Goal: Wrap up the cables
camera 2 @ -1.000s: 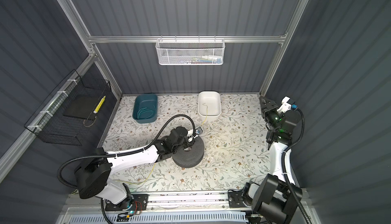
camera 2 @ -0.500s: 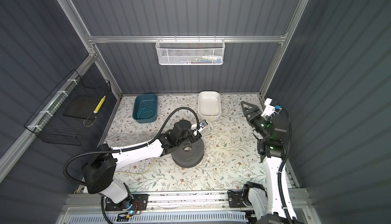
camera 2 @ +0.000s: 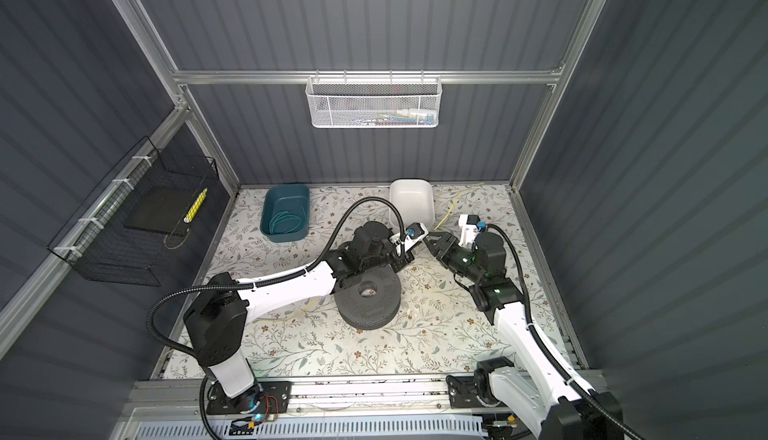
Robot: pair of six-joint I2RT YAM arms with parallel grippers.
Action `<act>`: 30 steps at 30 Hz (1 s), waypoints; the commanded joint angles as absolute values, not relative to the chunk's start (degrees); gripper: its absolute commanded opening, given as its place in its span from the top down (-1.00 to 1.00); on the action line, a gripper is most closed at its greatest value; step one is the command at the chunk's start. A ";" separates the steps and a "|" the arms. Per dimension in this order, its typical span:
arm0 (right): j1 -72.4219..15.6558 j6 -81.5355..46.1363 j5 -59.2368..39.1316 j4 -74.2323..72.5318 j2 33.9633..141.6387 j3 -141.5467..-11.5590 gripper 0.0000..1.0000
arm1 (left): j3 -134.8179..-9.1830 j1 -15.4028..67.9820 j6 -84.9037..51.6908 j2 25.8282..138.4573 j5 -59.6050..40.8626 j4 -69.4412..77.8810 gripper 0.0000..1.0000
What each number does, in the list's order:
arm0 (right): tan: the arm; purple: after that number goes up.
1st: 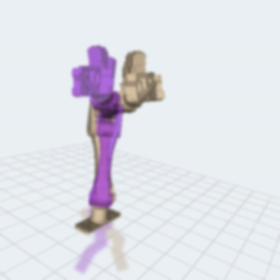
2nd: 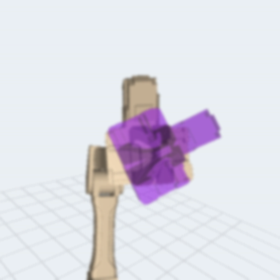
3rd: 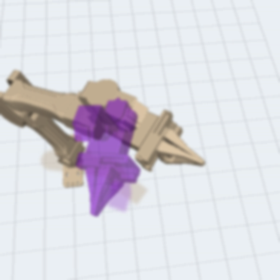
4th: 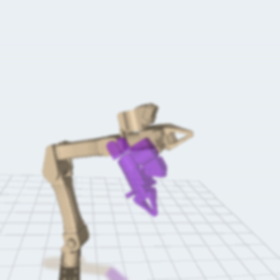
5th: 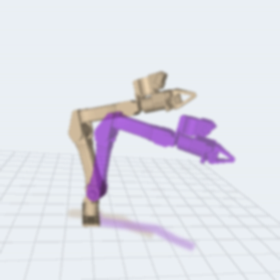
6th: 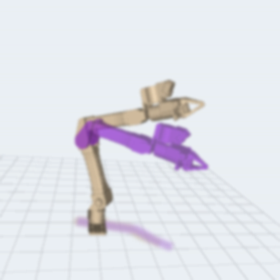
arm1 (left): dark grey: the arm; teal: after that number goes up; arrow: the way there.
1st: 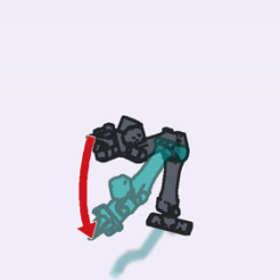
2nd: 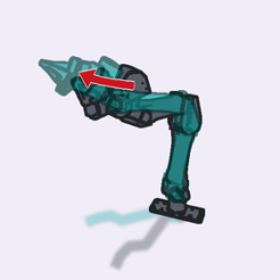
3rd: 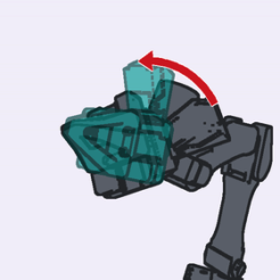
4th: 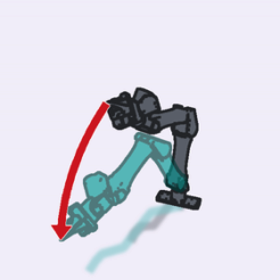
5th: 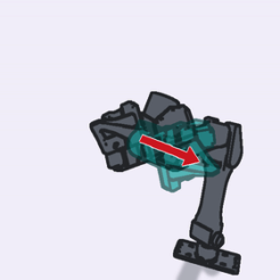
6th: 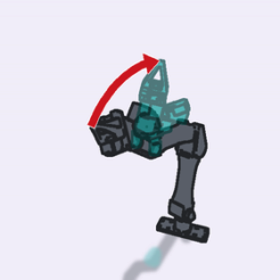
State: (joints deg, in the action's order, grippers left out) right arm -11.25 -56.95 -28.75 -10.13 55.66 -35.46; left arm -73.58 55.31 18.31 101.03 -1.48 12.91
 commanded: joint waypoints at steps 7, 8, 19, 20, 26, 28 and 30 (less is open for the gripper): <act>-11.78 -56.64 -25.79 -13.77 58.76 -35.70 0.58 | -75.31 55.78 15.74 101.01 -7.87 13.18 1.00; -11.78 -56.78 -25.91 -14.10 58.79 -35.60 0.72 | -74.94 55.85 15.71 100.82 -8.48 13.12 1.00; -11.32 -54.06 -24.40 -11.43 57.46 -37.96 1.00 | -72.08 55.70 15.66 95.91 -5.98 9.38 -0.20; -10.89 -53.53 -24.34 -10.52 57.11 -38.59 1.00 | -70.94 55.50 15.65 94.03 -4.99 8.55 -0.32; -5.65 -52.78 -26.86 -9.08 56.20 -41.99 1.00 | -63.15 55.24 12.68 80.48 7.96 -1.78 -0.61; -4.25 -52.64 -28.08 -9.07 56.68 -42.96 1.00 | -60.04 55.24 10.78 76.07 14.34 -6.04 -0.64; -2.84 -52.73 -29.10 -9.55 57.27 -43.78 1.00 | -56.48 55.14 7.58 71.82 19.50 -9.64 -0.70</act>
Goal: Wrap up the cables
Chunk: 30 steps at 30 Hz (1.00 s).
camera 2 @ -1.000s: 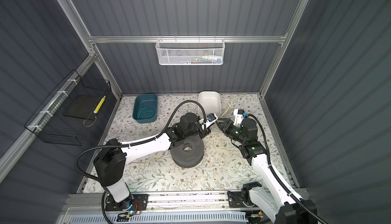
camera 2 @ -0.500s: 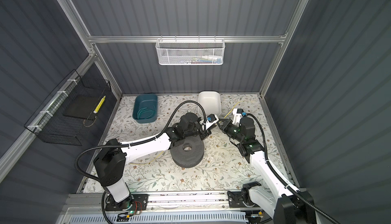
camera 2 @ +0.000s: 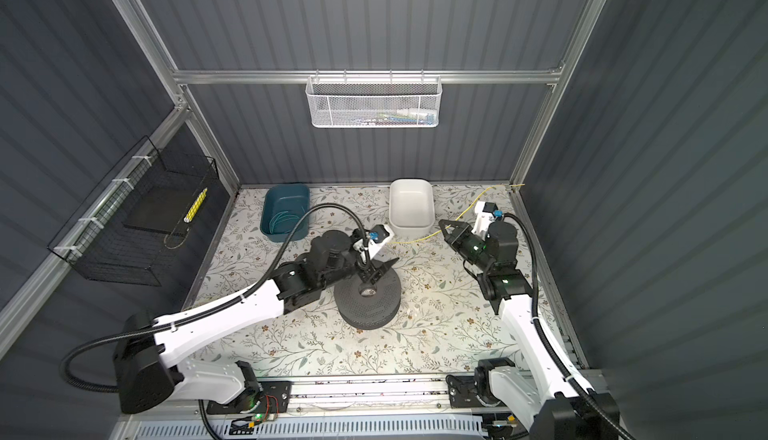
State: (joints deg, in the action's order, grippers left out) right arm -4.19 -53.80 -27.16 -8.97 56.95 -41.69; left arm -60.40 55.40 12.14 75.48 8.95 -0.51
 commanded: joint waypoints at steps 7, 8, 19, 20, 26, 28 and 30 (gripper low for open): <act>-1.18 -52.61 -31.00 -10.72 58.88 -45.77 1.00 | -43.75 54.94 -3.82 60.68 33.59 -14.75 -0.80; -1.09 -52.56 -31.11 -10.81 59.13 -45.92 1.00 | -42.67 54.48 -4.70 60.09 34.68 -14.28 -0.82; 0.84 -51.25 -33.29 -9.51 58.37 -46.25 1.00 | -40.16 51.79 -4.28 61.05 37.51 -5.70 -0.60; 1.11 -51.31 -33.52 -9.41 58.21 -46.21 1.00 | -40.88 51.43 -3.74 61.65 37.75 -6.74 -0.59; 2.48 -52.01 -34.70 -10.32 57.92 -45.80 1.00 | -40.06 44.52 -4.35 66.32 25.71 -5.90 0.05; 3.17 -52.33 -34.88 -10.75 57.97 -45.86 1.00 | -39.43 44.34 -5.01 67.51 24.71 -4.74 0.19; 3.70 -52.90 -35.24 -11.45 58.33 -45.96 1.00 | -38.98 44.38 -4.56 68.10 24.46 -4.05 0.33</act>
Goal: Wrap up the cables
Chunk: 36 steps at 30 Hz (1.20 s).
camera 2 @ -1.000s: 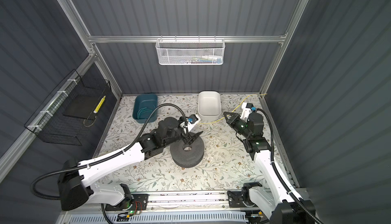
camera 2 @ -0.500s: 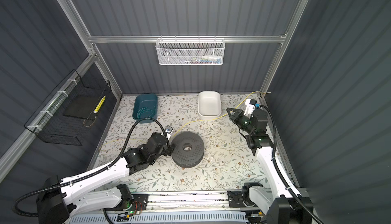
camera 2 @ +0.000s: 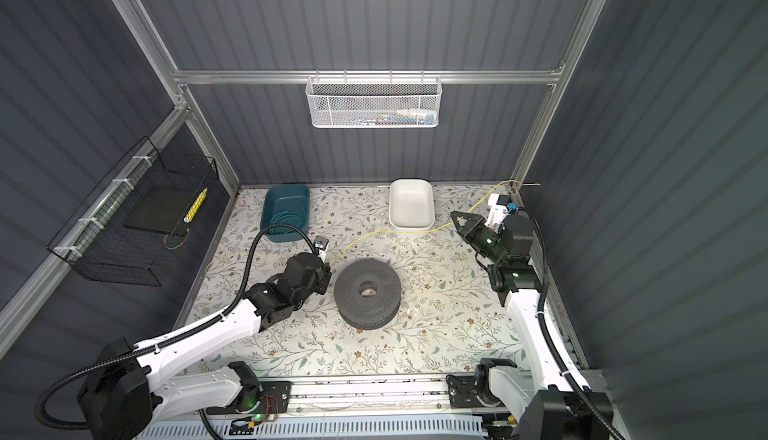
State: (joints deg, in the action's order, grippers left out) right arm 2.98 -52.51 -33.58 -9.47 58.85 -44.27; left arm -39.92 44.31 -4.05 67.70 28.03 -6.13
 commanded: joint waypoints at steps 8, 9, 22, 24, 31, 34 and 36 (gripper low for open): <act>5.07 -53.62 -35.87 -12.40 62.65 -49.26 1.00 | -42.72 44.47 -0.43 71.40 20.77 -2.99 1.00; 5.31 -53.62 -35.95 -12.48 63.59 -49.92 1.00 | -43.71 44.47 -0.06 72.34 20.18 -3.48 1.00; 9.97 -57.11 -39.66 -14.57 76.14 -55.81 -0.07 | -50.68 46.37 0.79 77.13 13.54 -2.37 1.00; 10.65 -57.98 -37.95 -13.88 75.77 -54.50 -0.24 | -53.17 47.31 0.69 78.60 13.69 -2.46 1.00; 11.69 -54.97 -34.04 -10.40 72.52 -48.74 -0.55 | -61.40 49.25 -6.52 83.61 14.05 -2.19 1.00; 12.43 -53.55 -34.86 -8.41 72.07 -48.34 -0.66 | -64.22 50.07 -8.75 86.24 15.02 -2.73 1.00; 13.32 -53.36 -37.33 -8.02 72.48 -48.83 -0.67 | -65.69 50.19 -10.48 87.29 16.30 -3.72 1.00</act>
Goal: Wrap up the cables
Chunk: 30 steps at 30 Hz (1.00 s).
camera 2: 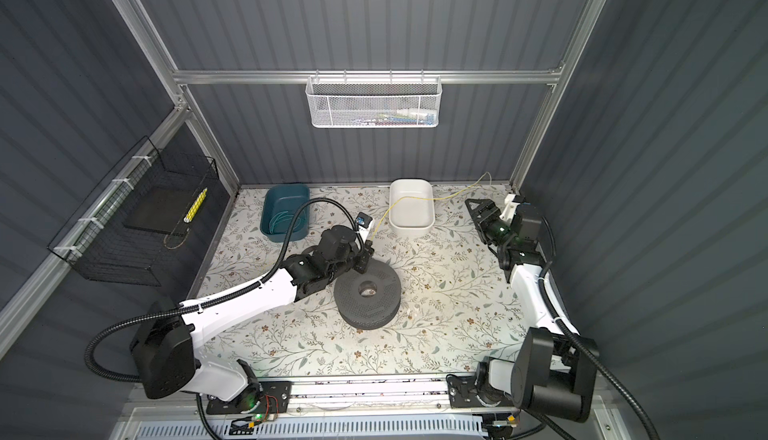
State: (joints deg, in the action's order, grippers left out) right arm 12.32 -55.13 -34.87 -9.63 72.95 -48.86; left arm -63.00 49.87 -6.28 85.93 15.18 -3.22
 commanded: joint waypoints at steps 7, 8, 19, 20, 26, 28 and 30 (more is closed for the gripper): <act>1.51 -52.33 -39.49 -8.79 70.46 -48.25 -0.60 | -68.24 50.82 -10.85 90.99 9.96 -0.05 1.00; -1.07 -52.33 -38.50 -9.06 70.12 -48.04 -0.58 | -68.80 51.05 -10.25 91.61 9.08 0.14 1.00; -16.39 -55.27 -34.80 -15.40 77.03 -50.13 0.01 | -72.30 52.21 -9.58 94.62 5.47 1.17 1.00; -16.90 -55.48 -34.83 -16.21 77.77 -50.09 0.05 | -72.35 52.20 -9.49 94.57 5.26 1.18 1.00; -18.72 -55.39 -34.23 -16.86 80.80 -50.83 0.73 | -72.79 52.21 -8.29 94.59 3.25 0.40 1.00; -18.68 -53.85 -32.92 -15.52 80.00 -51.04 0.97 | -72.70 52.19 -7.74 94.09 3.42 -0.36 0.83; -18.55 -51.27 -30.93 -13.07 79.08 -51.86 1.00 | -72.19 52.21 -6.70 92.76 3.96 -1.49 0.31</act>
State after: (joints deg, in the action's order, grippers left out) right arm -18.61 -54.30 -33.34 -14.26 80.82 -49.93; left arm -70.52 52.14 -8.29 94.48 4.60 -0.38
